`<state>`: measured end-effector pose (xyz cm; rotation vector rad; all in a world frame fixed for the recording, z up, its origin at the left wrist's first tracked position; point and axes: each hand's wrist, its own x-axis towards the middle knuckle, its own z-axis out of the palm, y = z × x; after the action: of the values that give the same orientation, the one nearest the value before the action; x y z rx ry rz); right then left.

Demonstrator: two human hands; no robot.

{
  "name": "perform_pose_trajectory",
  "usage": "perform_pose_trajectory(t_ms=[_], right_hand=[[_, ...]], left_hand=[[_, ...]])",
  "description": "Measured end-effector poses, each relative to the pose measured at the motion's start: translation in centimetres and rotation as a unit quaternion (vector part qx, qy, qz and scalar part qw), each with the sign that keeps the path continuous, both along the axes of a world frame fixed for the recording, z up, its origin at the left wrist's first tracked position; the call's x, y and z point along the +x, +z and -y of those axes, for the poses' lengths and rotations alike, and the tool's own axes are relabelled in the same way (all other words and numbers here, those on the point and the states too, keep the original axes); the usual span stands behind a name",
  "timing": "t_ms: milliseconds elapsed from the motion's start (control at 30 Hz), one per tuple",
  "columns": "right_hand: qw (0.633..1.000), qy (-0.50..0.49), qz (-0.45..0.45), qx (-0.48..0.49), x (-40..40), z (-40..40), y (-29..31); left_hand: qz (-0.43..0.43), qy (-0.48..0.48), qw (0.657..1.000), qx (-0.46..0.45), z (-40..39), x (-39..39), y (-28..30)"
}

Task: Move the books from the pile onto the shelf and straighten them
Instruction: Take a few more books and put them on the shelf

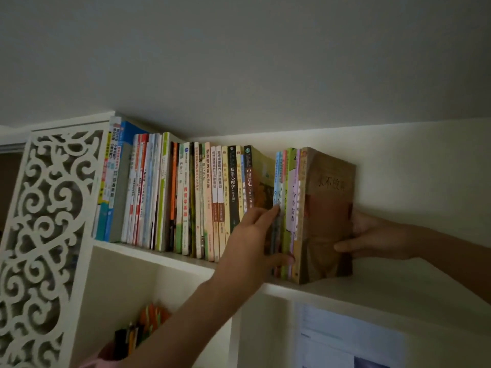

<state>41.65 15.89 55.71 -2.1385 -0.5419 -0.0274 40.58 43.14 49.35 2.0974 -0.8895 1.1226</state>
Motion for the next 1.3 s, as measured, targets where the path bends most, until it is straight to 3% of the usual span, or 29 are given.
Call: perform_pose_trajectory(t_ms=[133, 233, 333, 400, 500, 633, 733, 967, 1133, 1300], right_hand=[[0.997, 0.017, -0.069, -0.014, 2.5, -1.3, 1.1], [0.997, -0.037, -0.016, -0.059, 3.5, -2.7, 1.5], [0.969, -0.165, 0.123, -0.140, 2.5, -4.3, 1.4], [0.964, -0.157, 0.183, -0.111, 0.9, -5.0, 0.9], [0.992, -0.030, 0.108, -0.054, -3.1, -7.6, -0.4], [0.954, -0.094, 0.223, -0.176, -1.9, -9.5, -2.1], [0.956, -0.114, 0.206, -0.175, 0.1, -8.9, -2.4], [0.955, -0.128, 0.249, -0.096, 0.3, -9.4, -1.9], [0.941, -0.149, 0.270, -0.140, 0.2, -10.7, -2.4], [0.963, -0.124, 0.215, -0.105, -0.1, -9.8, -2.6]], left_hand=[[0.081, 0.037, 0.996, 0.019, 0.0, 0.7, -1.0], [0.150, 0.095, 0.984, 0.013, -0.2, 2.0, -1.1], [0.134, 0.109, 0.985, 0.021, -0.5, 2.6, -1.0], [0.135, 0.125, 0.982, 0.049, -0.7, 2.5, -1.0], [0.154, 0.166, 0.970, 0.092, -1.2, 2.0, -1.0], [0.121, 0.228, 0.959, 0.117, -0.7, 1.4, -0.8], [0.113, 0.280, 0.945, 0.128, 0.5, 1.2, -0.4], [0.113, 0.242, 0.952, 0.149, -0.4, 1.5, 0.1], [0.131, 0.285, 0.938, 0.150, 0.0, 1.6, 0.7], [0.186, 0.241, 0.943, 0.134, 0.4, 1.8, 0.1]])
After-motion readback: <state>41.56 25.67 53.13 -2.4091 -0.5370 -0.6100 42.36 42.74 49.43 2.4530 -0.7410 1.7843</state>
